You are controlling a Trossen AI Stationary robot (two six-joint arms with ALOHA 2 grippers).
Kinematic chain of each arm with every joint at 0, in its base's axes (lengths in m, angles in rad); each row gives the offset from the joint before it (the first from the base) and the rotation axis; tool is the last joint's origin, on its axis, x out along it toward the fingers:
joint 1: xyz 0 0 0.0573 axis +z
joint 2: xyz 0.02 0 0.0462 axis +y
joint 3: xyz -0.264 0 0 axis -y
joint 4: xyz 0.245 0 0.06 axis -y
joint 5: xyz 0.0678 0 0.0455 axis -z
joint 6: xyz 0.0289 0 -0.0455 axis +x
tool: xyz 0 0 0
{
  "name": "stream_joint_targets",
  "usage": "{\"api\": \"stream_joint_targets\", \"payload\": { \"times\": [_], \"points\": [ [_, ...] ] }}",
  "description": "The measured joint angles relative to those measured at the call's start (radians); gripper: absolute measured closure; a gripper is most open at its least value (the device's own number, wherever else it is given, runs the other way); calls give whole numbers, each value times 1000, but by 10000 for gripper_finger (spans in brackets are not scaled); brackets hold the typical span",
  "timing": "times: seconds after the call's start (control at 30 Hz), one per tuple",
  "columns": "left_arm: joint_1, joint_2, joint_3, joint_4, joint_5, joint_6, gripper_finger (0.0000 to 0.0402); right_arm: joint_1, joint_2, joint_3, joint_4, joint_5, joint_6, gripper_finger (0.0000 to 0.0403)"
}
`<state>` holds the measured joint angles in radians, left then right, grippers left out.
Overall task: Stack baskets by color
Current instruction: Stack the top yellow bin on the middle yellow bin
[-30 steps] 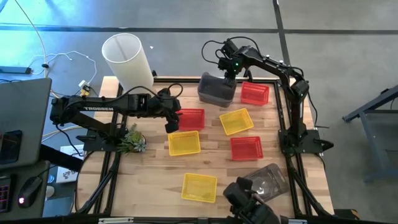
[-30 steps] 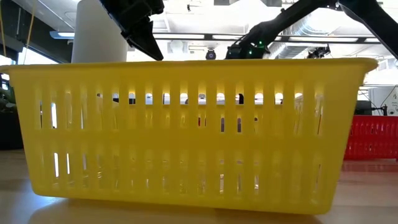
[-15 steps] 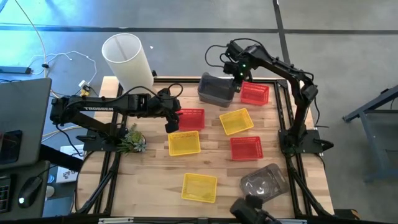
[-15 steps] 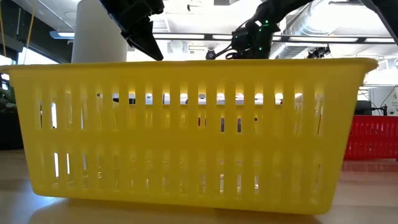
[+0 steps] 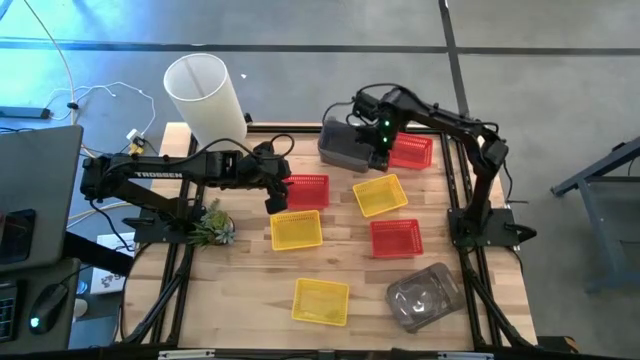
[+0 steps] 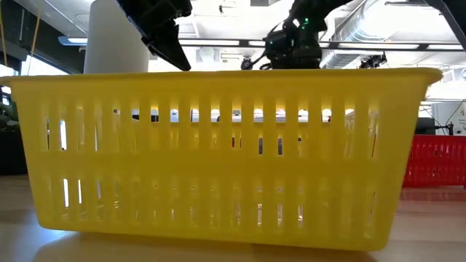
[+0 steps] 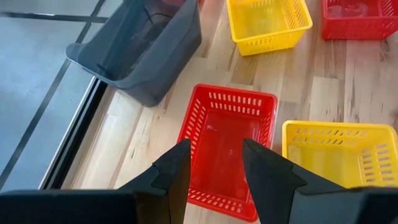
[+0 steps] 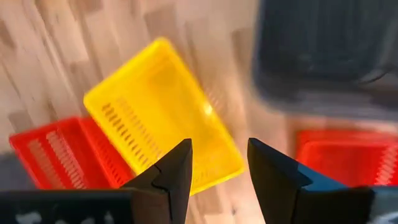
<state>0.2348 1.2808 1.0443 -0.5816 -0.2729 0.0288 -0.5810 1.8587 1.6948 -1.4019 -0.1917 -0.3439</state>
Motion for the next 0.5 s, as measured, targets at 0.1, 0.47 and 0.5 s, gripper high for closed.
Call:
{"api": "stream_joint_targets", "payload": {
  "times": [0.1, 0.47, 0.5],
  "points": [
    [0, 0, 0, -2, 0, 0, 271, 25, -35, -96, 32, 0, 0, 261],
    [0, 0, 0, -5, 0, 0, 271, 129, -247, -441, 270, 57, 53, 261],
    [0, 0, 0, -5, 0, 0, 271, 143, -269, -465, 288, 81, 58, 261]
  ]
}}
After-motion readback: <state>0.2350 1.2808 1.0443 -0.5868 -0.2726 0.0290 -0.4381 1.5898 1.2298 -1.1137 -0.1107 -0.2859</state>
